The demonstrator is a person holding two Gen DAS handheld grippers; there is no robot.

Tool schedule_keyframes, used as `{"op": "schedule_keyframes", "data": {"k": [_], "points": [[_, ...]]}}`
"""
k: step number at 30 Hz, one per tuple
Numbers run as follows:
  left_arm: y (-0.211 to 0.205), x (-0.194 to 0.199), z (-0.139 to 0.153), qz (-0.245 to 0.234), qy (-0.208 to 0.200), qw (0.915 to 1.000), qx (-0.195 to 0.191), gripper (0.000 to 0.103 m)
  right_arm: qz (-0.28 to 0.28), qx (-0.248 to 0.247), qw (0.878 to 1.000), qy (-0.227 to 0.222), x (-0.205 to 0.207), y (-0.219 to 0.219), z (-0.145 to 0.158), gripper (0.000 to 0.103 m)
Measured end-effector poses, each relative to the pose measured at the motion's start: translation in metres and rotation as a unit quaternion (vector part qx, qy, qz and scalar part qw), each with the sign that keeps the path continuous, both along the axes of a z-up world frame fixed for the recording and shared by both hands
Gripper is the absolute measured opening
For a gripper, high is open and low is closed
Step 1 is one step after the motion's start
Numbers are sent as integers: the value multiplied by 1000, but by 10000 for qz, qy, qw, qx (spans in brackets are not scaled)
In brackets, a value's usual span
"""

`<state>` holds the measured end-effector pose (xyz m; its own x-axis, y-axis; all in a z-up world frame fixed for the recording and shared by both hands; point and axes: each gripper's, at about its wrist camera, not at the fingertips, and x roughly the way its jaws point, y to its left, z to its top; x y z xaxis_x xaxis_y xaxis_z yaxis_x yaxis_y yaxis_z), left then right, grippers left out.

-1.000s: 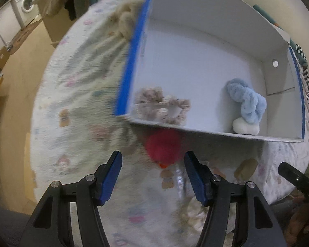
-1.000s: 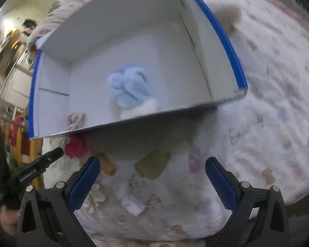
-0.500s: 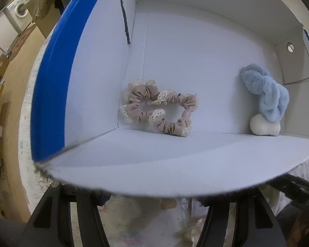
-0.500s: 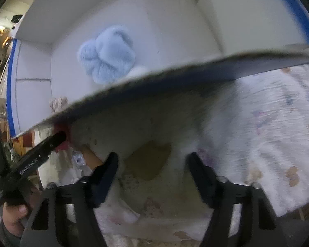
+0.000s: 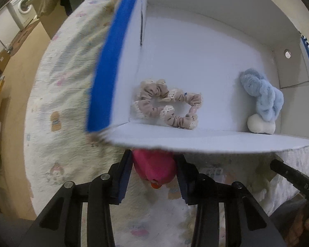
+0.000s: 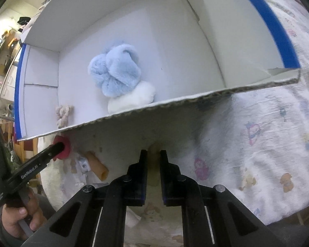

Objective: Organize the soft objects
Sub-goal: 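Grasp the pink rubber duck with the left tool while the right tool grasps the beige cloth, then lower the pink duck onto the scrunchie while the right tool places the beige cloth beside the plush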

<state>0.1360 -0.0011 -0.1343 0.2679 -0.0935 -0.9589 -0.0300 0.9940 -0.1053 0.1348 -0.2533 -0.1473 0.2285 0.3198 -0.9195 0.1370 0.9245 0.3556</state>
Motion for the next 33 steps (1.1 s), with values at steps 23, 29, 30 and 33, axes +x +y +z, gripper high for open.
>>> {"op": "schedule_keyframes", "data": {"k": [23, 29, 30, 33], "points": [[43, -67, 62, 394, -640, 9971, 98, 37, 521, -28, 9957, -765, -37, 37, 61, 13], [40, -75, 85, 555, -983, 9935, 171, 37, 567, 42, 9933, -1007, -43, 35, 80, 13], [38, -74, 91, 547, -1063, 9927, 161, 37, 565, 67, 9930, -1039, -44, 33, 83, 13], [32, -72, 111, 438, -1309, 9904, 113, 37, 584, 267, 9900, -1258, -45, 33, 95, 13]]}}
